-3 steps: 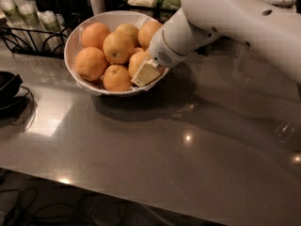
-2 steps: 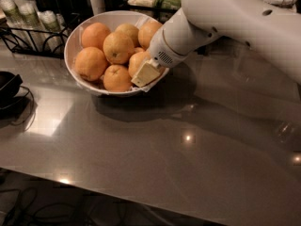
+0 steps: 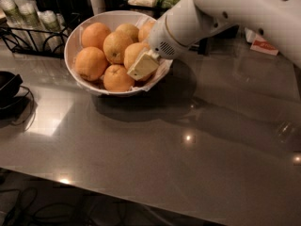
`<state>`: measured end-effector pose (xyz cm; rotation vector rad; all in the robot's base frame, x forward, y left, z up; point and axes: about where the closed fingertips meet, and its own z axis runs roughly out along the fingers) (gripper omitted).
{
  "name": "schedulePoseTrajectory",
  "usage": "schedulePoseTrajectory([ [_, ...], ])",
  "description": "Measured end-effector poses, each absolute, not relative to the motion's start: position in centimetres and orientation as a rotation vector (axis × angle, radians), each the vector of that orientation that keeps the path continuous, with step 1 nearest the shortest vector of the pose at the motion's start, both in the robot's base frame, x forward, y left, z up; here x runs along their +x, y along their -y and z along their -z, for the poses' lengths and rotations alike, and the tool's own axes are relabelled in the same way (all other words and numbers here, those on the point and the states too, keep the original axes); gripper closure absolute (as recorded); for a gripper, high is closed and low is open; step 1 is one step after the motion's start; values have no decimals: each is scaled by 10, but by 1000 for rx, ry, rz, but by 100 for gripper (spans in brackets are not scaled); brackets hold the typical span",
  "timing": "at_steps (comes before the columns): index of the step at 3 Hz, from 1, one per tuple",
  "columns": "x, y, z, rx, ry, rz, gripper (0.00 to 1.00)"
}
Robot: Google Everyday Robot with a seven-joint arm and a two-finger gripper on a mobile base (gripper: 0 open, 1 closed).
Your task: Pick orange from white bowl
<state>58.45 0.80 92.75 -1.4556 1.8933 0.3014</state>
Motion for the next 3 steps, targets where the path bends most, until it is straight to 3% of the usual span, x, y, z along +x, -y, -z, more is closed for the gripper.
schedulePoseTrajectory([
  [3,559,-10,-1023,-1521,-1631,-442,100],
])
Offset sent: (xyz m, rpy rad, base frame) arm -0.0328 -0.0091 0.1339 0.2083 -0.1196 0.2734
